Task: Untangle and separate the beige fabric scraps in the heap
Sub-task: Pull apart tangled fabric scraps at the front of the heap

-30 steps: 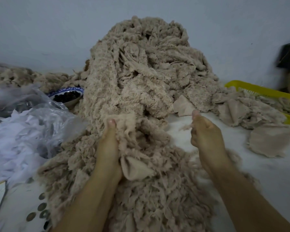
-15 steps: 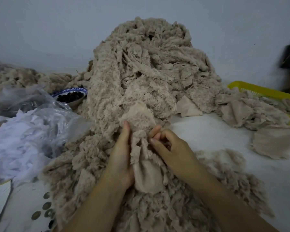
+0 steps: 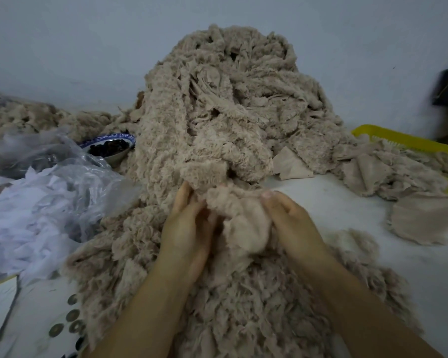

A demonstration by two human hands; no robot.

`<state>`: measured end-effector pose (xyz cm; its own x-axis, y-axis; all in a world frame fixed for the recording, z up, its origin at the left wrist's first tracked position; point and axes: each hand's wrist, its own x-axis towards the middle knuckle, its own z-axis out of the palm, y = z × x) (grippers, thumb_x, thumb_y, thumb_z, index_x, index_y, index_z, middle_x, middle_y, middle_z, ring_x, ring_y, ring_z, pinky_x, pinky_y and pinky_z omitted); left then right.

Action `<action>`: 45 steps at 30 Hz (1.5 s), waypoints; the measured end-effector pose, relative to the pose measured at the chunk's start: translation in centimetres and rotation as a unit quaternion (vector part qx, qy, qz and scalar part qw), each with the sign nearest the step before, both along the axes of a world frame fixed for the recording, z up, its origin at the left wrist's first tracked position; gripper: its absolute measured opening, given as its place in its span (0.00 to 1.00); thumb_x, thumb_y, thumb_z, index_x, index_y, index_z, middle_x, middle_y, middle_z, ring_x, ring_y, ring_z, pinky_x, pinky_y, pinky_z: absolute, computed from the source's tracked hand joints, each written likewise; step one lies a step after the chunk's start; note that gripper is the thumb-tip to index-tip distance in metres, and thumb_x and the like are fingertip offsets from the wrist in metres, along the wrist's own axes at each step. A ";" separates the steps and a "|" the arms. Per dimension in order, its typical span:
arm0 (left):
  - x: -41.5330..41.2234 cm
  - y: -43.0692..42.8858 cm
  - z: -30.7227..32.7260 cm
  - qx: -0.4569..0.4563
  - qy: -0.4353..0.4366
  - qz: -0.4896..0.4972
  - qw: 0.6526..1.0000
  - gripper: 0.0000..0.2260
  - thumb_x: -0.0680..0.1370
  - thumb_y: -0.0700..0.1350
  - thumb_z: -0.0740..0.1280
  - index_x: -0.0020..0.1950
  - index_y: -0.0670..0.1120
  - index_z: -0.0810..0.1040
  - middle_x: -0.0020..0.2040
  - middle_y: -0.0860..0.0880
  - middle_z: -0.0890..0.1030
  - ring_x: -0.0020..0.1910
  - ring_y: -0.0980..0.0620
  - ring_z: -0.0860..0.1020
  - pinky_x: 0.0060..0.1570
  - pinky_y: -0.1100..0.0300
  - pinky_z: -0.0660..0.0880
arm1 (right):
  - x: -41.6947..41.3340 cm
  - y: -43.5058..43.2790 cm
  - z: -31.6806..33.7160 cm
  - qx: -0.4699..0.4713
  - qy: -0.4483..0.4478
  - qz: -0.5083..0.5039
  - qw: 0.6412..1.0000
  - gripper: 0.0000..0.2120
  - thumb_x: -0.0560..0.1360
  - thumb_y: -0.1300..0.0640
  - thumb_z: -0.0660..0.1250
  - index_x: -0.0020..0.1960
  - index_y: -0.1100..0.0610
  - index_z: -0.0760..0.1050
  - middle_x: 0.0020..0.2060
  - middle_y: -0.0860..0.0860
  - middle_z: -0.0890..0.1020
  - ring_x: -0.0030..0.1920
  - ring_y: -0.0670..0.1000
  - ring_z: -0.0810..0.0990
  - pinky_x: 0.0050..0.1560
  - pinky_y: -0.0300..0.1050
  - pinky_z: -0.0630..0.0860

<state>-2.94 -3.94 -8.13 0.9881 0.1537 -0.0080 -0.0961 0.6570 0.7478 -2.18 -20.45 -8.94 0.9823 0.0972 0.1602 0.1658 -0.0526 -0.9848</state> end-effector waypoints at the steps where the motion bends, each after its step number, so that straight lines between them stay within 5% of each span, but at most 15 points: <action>1: 0.0 -0.1 -0.2 0.051 0.017 0.045 0.998 0.21 0.82 0.33 0.57 0.73 0.49 0.71 0.61 0.46 0.83 0.53 0.51 0.84 0.44 0.60 0.81 | 0.3 -0.3 0.0 0.019 0.008 -0.023 1.000 0.16 0.80 0.40 0.60 0.51 0.48 0.82 0.43 0.53 0.86 0.43 0.46 0.83 0.47 0.44 0.77; 3: -0.4 -0.6 -0.7 0.208 0.039 0.122 0.970 0.11 0.84 0.43 0.59 0.62 0.54 0.77 0.46 0.54 0.85 0.38 0.57 0.84 0.34 0.65 0.78 | 0.5 -0.7 0.1 0.037 0.015 -0.046 0.998 0.19 0.79 0.38 0.60 0.55 0.49 0.82 0.49 0.52 0.86 0.53 0.51 0.83 0.59 0.55 0.78; 5: -1.2 -0.9 -0.9 0.344 0.006 0.174 0.923 0.11 0.81 0.60 0.60 0.46 0.55 0.75 0.32 0.57 0.78 0.30 0.60 0.76 0.29 0.67 0.72 | 0.4 -0.7 0.3 0.046 0.010 -0.055 0.997 0.20 0.76 0.35 0.60 0.51 0.46 0.83 0.48 0.49 0.86 0.52 0.51 0.84 0.55 0.55 0.80; 7: -1.7 -1.4 -1.0 0.415 -0.055 0.148 0.896 0.25 0.75 0.73 0.55 0.39 0.53 0.73 0.33 0.58 0.76 0.33 0.62 0.74 0.33 0.69 0.71 | 0.2 -0.6 0.5 0.032 -0.010 -0.066 0.997 0.19 0.75 0.34 0.59 0.45 0.45 0.83 0.44 0.46 0.86 0.47 0.46 0.84 0.48 0.45 0.79; 10: -2.0 -2.4 -0.6 0.467 -0.073 -0.018 0.881 0.29 0.69 0.79 0.56 0.50 0.58 0.80 0.47 0.63 0.84 0.47 0.66 0.81 0.44 0.74 0.74 | -0.3 -0.1 0.4 -0.002 -0.036 -0.040 0.999 0.19 0.74 0.35 0.59 0.44 0.46 0.81 0.42 0.43 0.85 0.44 0.41 0.82 0.42 0.32 0.76; 15: -1.6 -2.5 -0.9 0.322 -0.013 0.006 0.946 0.10 0.78 0.57 0.66 0.52 0.54 0.83 0.48 0.54 0.86 0.48 0.56 0.85 0.43 0.64 0.80 | -0.6 0.4 0.1 -0.065 -0.042 -0.006 0.997 0.12 0.80 0.43 0.61 0.45 0.45 0.79 0.39 0.45 0.83 0.38 0.41 0.80 0.34 0.35 0.75; 21: -1.8 -2.6 0.0 0.165 0.034 0.006 0.986 0.12 0.75 0.59 0.65 0.46 0.57 0.87 0.49 0.49 0.87 0.50 0.51 0.85 0.43 0.60 0.81 | 0.9 -1.1 -0.1 -0.059 -0.020 -0.100 0.993 0.12 0.81 0.45 0.61 0.44 0.45 0.80 0.26 0.41 0.76 0.26 0.41 0.72 0.27 0.37 0.67; 25: -1.4 -1.4 0.7 0.095 0.073 0.038 0.992 0.14 0.73 0.57 0.67 0.46 0.49 0.85 0.41 0.49 0.86 0.29 0.53 0.82 0.24 0.65 0.74 | 1.2 -2.8 0.1 0.006 0.019 -0.136 0.991 0.19 0.82 0.41 0.58 0.43 0.49 0.81 0.22 0.46 0.68 0.22 0.46 0.62 0.24 0.39 0.60; 27: -1.5 -1.5 0.6 0.085 0.065 0.016 0.994 0.16 0.70 0.57 0.68 0.51 0.49 0.83 0.46 0.48 0.87 0.33 0.53 0.83 0.26 0.65 0.75 | 0.8 -2.6 0.4 -0.022 0.006 -0.123 0.992 0.26 0.79 0.33 0.53 0.40 0.47 0.82 0.24 0.45 0.72 0.24 0.46 0.69 0.26 0.36 0.65; 31: -1.7 -2.1 0.2 0.105 0.018 -0.057 0.993 0.19 0.77 0.53 0.67 0.63 0.44 0.79 0.57 0.42 0.85 0.56 0.47 0.84 0.47 0.61 0.81 | -0.1 -0.5 0.2 -0.085 -0.028 -0.016 0.996 0.33 0.70 0.22 0.53 0.50 0.49 0.78 0.46 0.45 0.82 0.42 0.35 0.78 0.40 0.26 0.71; 33: -1.9 -2.3 0.0 0.155 0.007 -0.077 0.985 0.19 0.78 0.55 0.67 0.64 0.44 0.80 0.57 0.42 0.84 0.57 0.46 0.83 0.49 0.60 0.81 | -0.3 0.3 -0.2 -0.109 -0.023 0.012 0.994 0.30 0.71 0.27 0.60 0.49 0.54 0.76 0.43 0.50 0.81 0.42 0.44 0.79 0.41 0.33 0.75; 36: -2.0 -2.3 -0.3 0.234 -0.014 -0.095 0.967 0.20 0.75 0.59 0.72 0.62 0.49 0.80 0.48 0.51 0.87 0.44 0.55 0.85 0.39 0.66 0.79 | 0.0 0.3 -0.3 -0.097 -0.021 -0.050 0.994 0.20 0.78 0.39 0.62 0.47 0.57 0.76 0.39 0.54 0.83 0.36 0.49 0.80 0.37 0.39 0.76; 39: -1.9 -2.2 -0.5 0.264 -0.007 -0.106 0.958 0.12 0.72 0.57 0.72 0.49 0.51 0.80 0.28 0.58 0.76 0.23 0.62 0.72 0.23 0.71 0.67 | 0.5 -0.4 0.0 0.019 0.007 -0.087 0.996 0.15 0.81 0.44 0.61 0.49 0.54 0.78 0.45 0.51 0.85 0.46 0.50 0.84 0.49 0.47 0.81; 42: -1.6 -2.2 -0.8 0.263 0.013 -0.078 0.962 0.16 0.75 0.60 0.68 0.30 0.55 0.75 0.24 0.56 0.65 0.21 0.58 0.60 0.20 0.66 0.59 | 0.7 -0.7 0.2 0.040 0.021 -0.114 0.992 0.19 0.81 0.42 0.61 0.49 0.58 0.76 0.49 0.58 0.82 0.52 0.59 0.81 0.57 0.61 0.78; 45: -1.4 -2.0 -0.8 0.230 0.015 -0.052 0.972 0.19 0.75 0.63 0.65 0.30 0.53 0.78 0.23 0.55 0.62 0.20 0.57 0.58 0.19 0.66 0.56 | 0.5 -0.4 0.5 0.060 0.021 -0.111 0.992 0.22 0.79 0.39 0.62 0.50 0.60 0.75 0.51 0.63 0.80 0.53 0.65 0.79 0.57 0.65 0.77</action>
<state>-4.35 -5.98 -8.97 0.9988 0.0472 0.0094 -0.0213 0.2581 0.9659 -1.70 -20.87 -8.48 0.9835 -0.1396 0.1151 0.1211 0.0350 -0.9920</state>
